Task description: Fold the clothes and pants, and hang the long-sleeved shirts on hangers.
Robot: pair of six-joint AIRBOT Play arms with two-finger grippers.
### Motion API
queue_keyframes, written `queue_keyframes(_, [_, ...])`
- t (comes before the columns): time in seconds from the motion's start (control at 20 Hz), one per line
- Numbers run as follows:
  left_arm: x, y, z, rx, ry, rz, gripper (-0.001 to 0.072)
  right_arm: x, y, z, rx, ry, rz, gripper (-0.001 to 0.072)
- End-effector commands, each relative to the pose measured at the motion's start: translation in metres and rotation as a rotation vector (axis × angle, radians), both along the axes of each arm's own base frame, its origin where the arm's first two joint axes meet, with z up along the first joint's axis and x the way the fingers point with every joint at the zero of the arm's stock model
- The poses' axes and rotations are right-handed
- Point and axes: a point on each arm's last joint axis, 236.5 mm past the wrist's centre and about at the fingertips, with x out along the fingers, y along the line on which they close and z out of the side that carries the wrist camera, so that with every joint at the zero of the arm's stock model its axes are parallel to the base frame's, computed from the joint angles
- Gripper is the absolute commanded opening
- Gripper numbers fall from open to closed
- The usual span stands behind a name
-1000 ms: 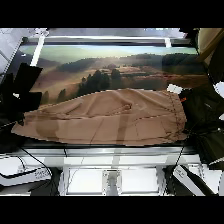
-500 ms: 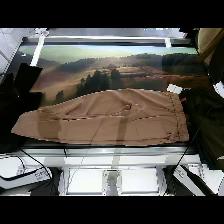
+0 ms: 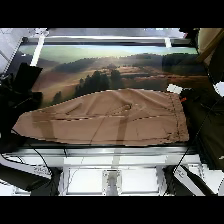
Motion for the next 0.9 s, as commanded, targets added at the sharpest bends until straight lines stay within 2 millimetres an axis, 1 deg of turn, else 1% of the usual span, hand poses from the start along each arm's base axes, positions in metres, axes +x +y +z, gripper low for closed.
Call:
queue_keyframes(0.0, [-0.013,-0.016,-0.012,-0.085,0.11,-0.165,0.0629,-0.002,0.005,0.001,0.037,0.019,-0.027,0.0514])
queue_keyframes(0.05, [-0.015,-0.018,-0.014,-0.096,0.123,-0.203,0.0629,-0.002,0.005,0.001,0.043,0.023,-0.038,0.0513])
queue_keyframes(0.15, [-0.014,-0.024,-0.019,-0.095,0.12,-0.283,0.0629,-0.002,0.005,0.001,0.054,0.028,-0.059,0.0513])
queue_keyframes(0.25, [-0.011,-0.035,-0.024,-0.084,0.12,-0.378,0.0627,-0.002,0.006,0.001,0.06,0.029,-0.065,0.0513])
queue_keyframes(0.35, [-0.013,-0.036,-0.032,-0.016,0.164,-0.457,0.0607,-0.002,0.006,0.001,0.068,0.034,-0.081,0.0513])
queue_keyframes(0.45, [-0.017,-0.036,-0.042,0.047,0.231,-0.515,0.0607,-0.002,0.006,0.001,0.07,0.034,-0.083,0.0513])
queue_keyframes(0.5, [-0.019,-0.039,-0.045,0.055,0.254,-0.537,0.0607,-0.002,0.006,0.001,0.071,0.035,-0.084,0.0513])
queue_keyframes(0.55, [-0.02,-0.043,-0.048,0.054,0.267,-0.563,0.059,-0.003,0.006,0.001,0.071,0.036,-0.084,0.0513])
queue_keyframes(0.6, [-0.02,-0.046,-0.051,0.055,0.272,-0.58,0.0531,-0.003,0.006,0.001,0.071,0.037,-0.083,0.0513])
queue_keyframes(0.65, [-0.017,-0.049,-0.051,0.06,0.267,-0.586,0.041,-0.003,0.006,0.001,0.071,0.036,-0.083,0.0513])
queue_keyframes(0.75, [-0.008,-0.049,-0.047,0.08,0.24,-0.589,0.0002,-0.003,0.006,0.001,0.071,0.037,-0.083,0.0513])
queue_keyframes(0.85, [0.007,-0.043,-0.034,0.118,0.199,-0.586,0.0009,-0.003,0.006,0.001,0.071,0.038,-0.083,0.0513])
